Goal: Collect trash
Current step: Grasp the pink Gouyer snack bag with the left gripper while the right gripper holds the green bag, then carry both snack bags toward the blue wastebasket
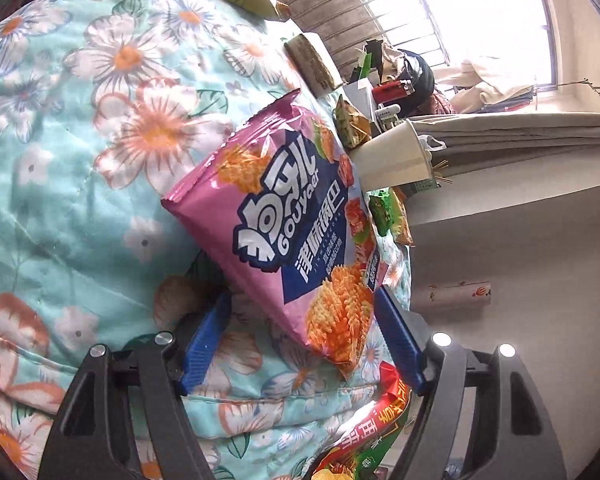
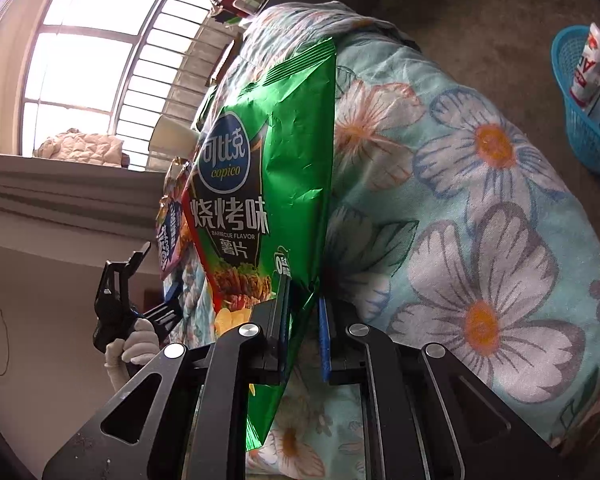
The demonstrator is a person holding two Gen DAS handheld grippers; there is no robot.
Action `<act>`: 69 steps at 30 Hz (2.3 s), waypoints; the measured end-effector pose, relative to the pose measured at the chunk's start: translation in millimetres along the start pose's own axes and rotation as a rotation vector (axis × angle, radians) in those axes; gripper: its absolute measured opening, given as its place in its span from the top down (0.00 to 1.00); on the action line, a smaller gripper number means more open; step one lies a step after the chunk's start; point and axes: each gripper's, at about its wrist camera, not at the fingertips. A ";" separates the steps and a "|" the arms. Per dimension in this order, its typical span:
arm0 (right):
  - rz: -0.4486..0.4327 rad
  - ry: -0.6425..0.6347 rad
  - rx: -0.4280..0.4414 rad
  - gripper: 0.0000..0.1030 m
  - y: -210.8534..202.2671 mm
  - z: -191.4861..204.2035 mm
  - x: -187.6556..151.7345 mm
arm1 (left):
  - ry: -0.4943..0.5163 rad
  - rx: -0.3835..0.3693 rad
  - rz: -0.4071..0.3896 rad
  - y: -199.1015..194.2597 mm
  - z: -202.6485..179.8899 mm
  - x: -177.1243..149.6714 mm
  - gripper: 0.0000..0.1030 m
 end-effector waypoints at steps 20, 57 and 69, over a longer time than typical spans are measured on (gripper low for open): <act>0.002 0.010 0.002 0.90 -1.8 -3.0 1.9 | -0.048 0.018 -0.070 43.1 -27.9 -26.8 0.91; -0.012 -0.027 0.014 0.89 -4.7 -3.0 1.7 | 1.196 0.158 0.063 -27.4 -153.2 -180.5 0.88; -0.043 -0.018 0.052 0.93 -24.4 -5.8 2.3 | 1.295 0.225 -0.016 -30.3 -173.1 -200.5 0.93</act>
Point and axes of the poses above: each gripper's, at about its wrist camera, not at the fingertips, and y roughly the way its jaws point, z to its left, x to its top, and after that the axes turned 3 degrees about -z, right-handed
